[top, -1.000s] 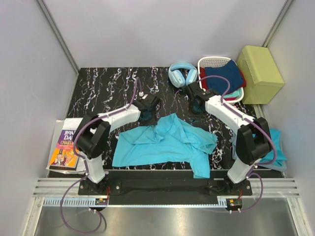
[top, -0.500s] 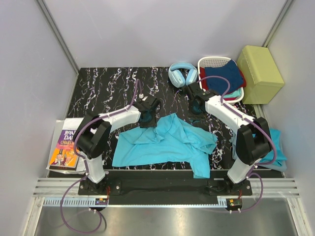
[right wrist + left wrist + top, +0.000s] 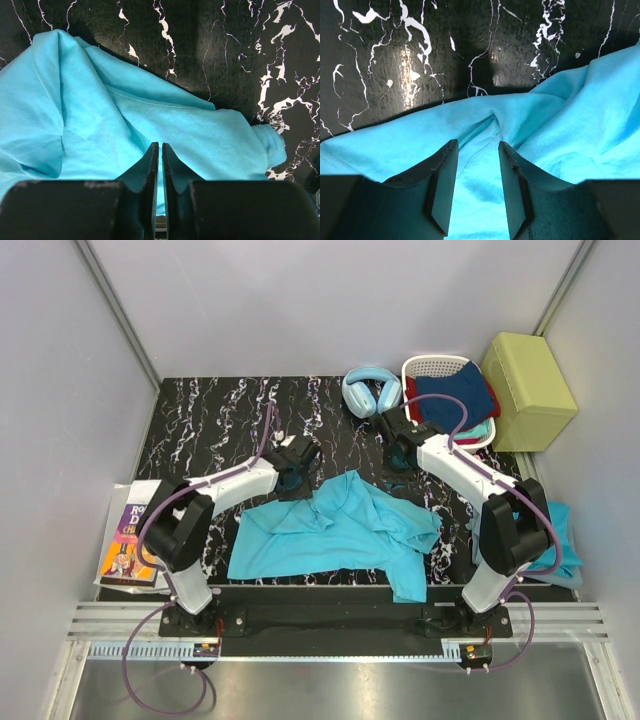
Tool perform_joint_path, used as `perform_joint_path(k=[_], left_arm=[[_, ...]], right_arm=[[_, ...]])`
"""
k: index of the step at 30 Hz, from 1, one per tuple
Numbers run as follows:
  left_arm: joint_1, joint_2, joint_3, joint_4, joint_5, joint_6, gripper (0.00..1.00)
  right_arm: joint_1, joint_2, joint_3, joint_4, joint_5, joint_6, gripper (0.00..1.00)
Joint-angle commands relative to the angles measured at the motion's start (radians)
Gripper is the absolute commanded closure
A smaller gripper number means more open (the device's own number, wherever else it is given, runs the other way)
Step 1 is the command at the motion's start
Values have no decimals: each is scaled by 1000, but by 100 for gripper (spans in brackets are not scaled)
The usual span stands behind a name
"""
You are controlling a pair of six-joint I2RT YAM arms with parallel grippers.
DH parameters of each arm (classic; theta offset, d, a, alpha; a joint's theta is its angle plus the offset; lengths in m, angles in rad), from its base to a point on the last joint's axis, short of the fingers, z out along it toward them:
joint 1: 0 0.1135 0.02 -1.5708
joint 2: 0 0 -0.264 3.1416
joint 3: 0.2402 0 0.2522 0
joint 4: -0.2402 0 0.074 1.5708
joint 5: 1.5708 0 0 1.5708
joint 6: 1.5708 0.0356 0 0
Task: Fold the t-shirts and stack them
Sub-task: Flatten out the tshirt
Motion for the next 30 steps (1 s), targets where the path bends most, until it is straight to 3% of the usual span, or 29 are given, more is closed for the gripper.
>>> perform_joint_path(k=[1, 15, 26, 29, 30], left_arm=[[5, 13, 6, 28, -3, -8, 57], [5, 164, 114, 34, 95, 35, 58], [-6, 105, 135, 14, 22, 50, 58], [-6, 105, 134, 14, 14, 56, 62], [-6, 116, 138, 13, 17, 58, 72]], right_arm=[[8, -25, -5, 21, 20, -5, 87], [8, -25, -10, 21, 26, -7, 86], [8, -18, -8, 26, 20, -7, 86], [8, -10, -7, 27, 19, -8, 87], [8, -7, -5, 27, 17, -7, 87]])
